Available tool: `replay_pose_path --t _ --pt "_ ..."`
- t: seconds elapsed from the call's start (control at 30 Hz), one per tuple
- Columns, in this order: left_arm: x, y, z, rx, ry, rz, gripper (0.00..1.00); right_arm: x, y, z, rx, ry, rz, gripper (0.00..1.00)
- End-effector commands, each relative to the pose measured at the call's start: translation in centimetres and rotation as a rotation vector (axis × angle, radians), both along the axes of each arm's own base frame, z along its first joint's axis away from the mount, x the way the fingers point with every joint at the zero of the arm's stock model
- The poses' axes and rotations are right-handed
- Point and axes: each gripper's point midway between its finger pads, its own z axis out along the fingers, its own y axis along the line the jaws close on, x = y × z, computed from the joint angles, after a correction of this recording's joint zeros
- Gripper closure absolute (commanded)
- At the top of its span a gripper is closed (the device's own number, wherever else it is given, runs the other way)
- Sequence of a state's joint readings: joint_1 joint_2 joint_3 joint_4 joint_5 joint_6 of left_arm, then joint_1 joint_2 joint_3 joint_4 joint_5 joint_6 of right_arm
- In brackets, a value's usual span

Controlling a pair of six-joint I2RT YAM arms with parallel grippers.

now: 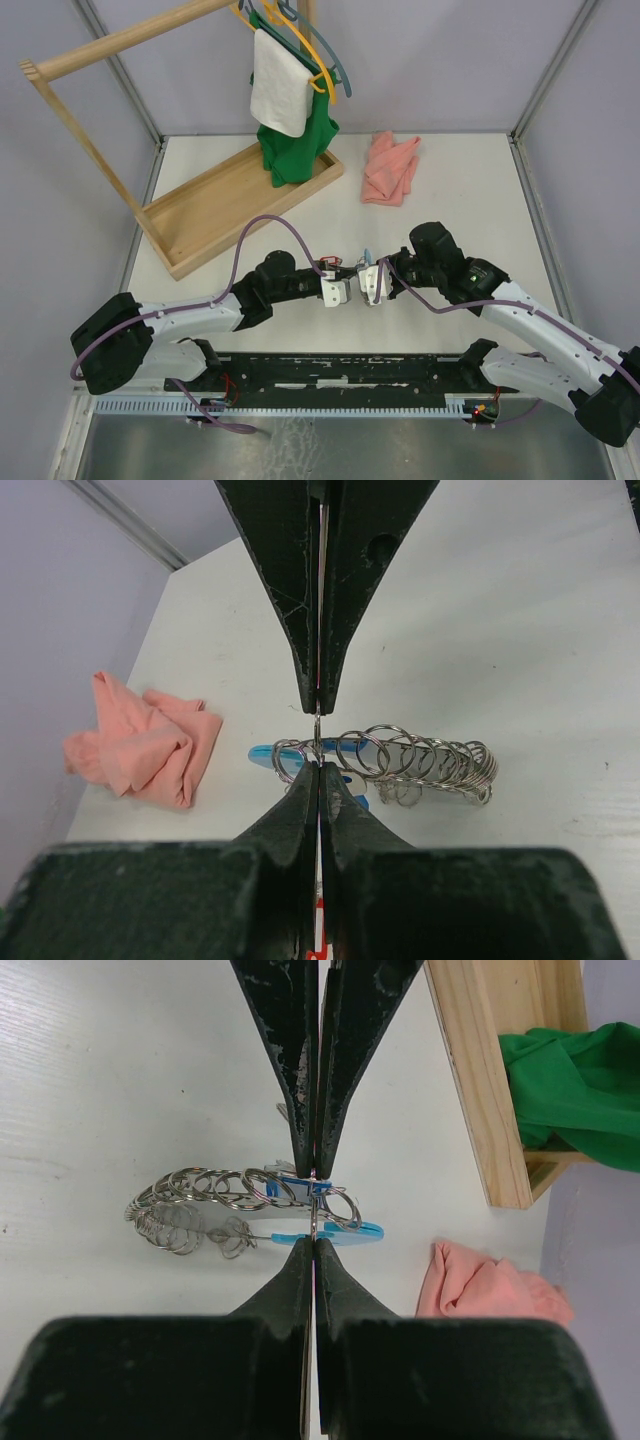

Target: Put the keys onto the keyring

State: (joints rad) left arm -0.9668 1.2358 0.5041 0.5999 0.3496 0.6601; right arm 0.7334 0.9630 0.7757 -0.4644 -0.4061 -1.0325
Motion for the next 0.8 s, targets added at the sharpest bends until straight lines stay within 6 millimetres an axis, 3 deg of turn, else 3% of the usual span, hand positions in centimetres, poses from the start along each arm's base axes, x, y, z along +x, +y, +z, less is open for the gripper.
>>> replay_pose_path --t 0.0,0.77 --pt "0.14 -0.95 3.2 -0.087 -0.031 -0.011 0.97 0.21 0.39 1.53 0.037 -0.031 -0.004 0.99" --pt "0.14 -0.73 3.64 -0.099 -0.032 -0.003 0.97 -0.02 0.43 1.55 0.039 -0.026 0.005 1.0"
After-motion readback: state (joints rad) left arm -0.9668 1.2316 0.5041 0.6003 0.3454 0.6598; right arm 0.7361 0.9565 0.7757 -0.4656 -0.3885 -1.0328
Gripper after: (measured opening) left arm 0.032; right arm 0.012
